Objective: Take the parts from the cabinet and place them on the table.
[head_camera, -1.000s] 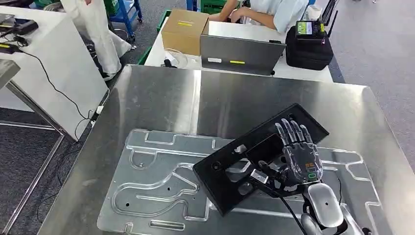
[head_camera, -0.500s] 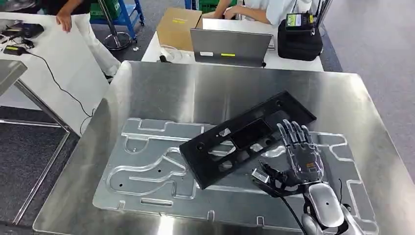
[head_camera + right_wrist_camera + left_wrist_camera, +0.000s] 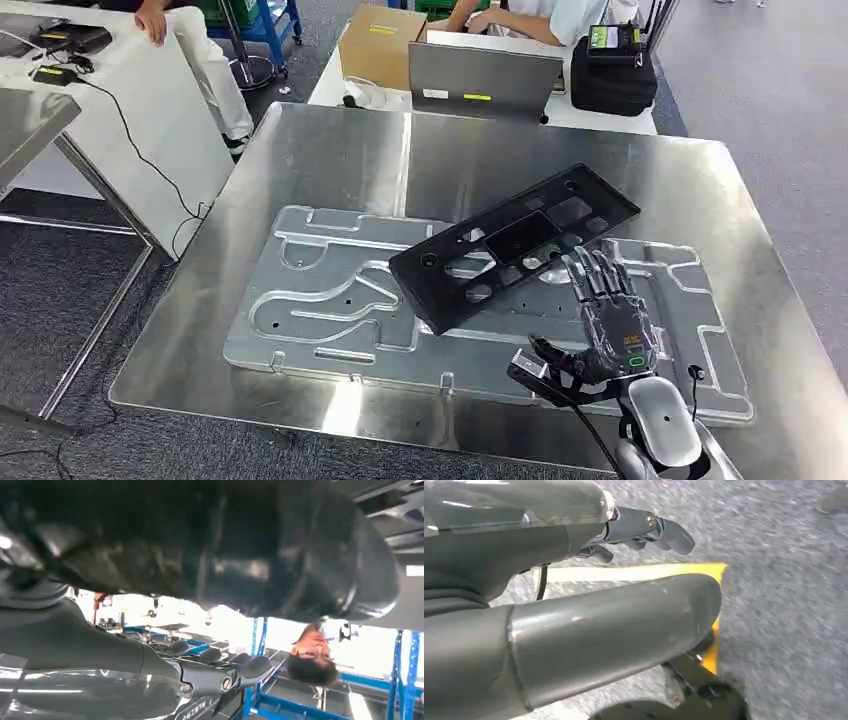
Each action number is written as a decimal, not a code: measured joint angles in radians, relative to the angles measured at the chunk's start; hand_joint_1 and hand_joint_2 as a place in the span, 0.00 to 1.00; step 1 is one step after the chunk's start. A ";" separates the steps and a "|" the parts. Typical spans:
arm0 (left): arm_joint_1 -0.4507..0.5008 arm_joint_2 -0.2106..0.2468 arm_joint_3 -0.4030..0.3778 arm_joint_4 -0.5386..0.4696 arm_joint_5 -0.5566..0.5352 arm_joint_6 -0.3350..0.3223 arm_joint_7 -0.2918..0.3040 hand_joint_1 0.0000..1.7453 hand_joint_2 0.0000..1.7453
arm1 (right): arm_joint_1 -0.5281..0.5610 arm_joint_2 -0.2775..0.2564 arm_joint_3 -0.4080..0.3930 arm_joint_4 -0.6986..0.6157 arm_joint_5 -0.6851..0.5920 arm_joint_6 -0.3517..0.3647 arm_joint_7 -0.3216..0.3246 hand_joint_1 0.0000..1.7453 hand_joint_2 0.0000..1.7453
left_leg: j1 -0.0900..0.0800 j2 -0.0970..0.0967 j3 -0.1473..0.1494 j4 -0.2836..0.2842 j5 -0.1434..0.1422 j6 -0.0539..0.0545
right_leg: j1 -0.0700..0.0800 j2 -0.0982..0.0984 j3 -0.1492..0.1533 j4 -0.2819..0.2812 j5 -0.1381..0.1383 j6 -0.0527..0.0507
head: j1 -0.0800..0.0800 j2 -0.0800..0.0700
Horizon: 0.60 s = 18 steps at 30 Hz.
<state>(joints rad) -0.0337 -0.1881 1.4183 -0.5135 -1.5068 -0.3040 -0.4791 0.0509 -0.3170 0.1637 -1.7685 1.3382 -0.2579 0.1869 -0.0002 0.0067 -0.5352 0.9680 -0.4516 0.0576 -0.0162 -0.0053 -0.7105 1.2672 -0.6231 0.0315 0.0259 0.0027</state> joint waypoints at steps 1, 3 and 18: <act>0.000 0.000 0.000 0.000 0.000 0.000 0.000 0.00 0.00 | 0.001 0.000 0.000 0.000 0.000 0.000 0.000 0.00 0.00 | 0.000 0.000 -0.019 0.004 0.012 -0.002 | 0.000 0.000 -0.002 0.045 0.001 0.003 | 0.000 0.000; 0.000 -0.001 0.000 0.000 0.000 0.000 0.000 0.00 0.00 | 0.001 0.000 0.000 0.002 0.000 0.000 0.000 0.00 0.00 | 0.000 0.000 -0.059 0.017 0.032 -0.007 | 0.000 0.000 0.054 0.019 0.085 0.003 | 0.000 0.000; 0.004 -0.003 0.000 0.000 0.000 -0.005 0.001 0.00 0.00 | 0.013 0.001 0.003 0.001 -0.003 0.004 0.000 0.00 0.00 | 0.006 -0.007 -0.158 0.364 -0.131 -0.075 | 0.006 -0.005 0.113 -0.257 0.179 -0.064 | -0.001 0.000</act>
<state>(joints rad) -0.0299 -0.1907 1.4187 -0.5135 -1.5068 -0.3090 -0.4780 0.0644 -0.3159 0.1663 -1.7678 1.3355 -0.2541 0.1873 0.0063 -0.0002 -0.6932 1.3321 -0.5823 -0.0176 -0.0099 -0.0105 -0.5971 1.0103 -0.4446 -0.0325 0.0248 0.0026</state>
